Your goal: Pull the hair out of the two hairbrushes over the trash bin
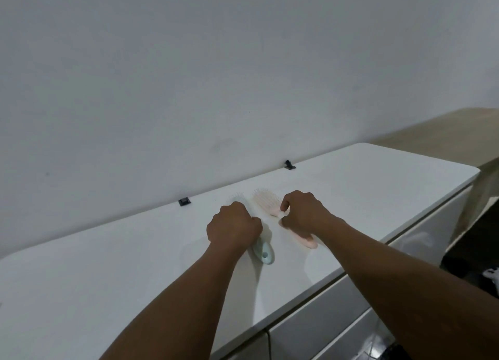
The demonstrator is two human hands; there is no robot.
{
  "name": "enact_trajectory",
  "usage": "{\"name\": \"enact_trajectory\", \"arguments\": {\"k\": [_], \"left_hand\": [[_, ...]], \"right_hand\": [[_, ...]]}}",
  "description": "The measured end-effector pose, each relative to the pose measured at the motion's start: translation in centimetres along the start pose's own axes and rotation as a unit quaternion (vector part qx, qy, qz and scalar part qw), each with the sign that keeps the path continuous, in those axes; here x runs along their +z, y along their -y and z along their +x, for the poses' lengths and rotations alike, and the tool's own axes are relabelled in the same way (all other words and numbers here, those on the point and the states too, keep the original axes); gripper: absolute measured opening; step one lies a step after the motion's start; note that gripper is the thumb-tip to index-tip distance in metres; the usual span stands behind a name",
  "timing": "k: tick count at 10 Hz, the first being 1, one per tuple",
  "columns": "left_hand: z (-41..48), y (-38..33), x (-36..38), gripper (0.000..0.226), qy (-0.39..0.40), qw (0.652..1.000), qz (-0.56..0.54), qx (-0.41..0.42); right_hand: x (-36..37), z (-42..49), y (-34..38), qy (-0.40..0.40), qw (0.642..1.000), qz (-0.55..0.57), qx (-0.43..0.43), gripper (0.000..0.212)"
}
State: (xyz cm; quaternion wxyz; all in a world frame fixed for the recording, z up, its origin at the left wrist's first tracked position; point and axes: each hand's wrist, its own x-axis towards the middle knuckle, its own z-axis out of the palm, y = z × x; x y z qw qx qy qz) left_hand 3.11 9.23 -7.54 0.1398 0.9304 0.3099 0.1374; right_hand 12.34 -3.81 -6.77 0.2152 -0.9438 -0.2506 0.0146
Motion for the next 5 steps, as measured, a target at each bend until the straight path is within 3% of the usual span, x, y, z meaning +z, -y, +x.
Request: {"name": "enact_trajectory", "arguments": {"k": [3,5], "left_hand": [[0.4,0.4,-0.9,0.051,0.012,0.999,0.027,-0.013],[0.4,-1.3,-4.5,0.042,-0.029,0.999,0.022,0.002]], "right_hand": [[-2.0,-0.7,0.4,0.053,0.998,0.029,0.002,0.040],[-7.2,-2.2,1.6,0.048,0.999,0.022,-0.006,0.041]]}}
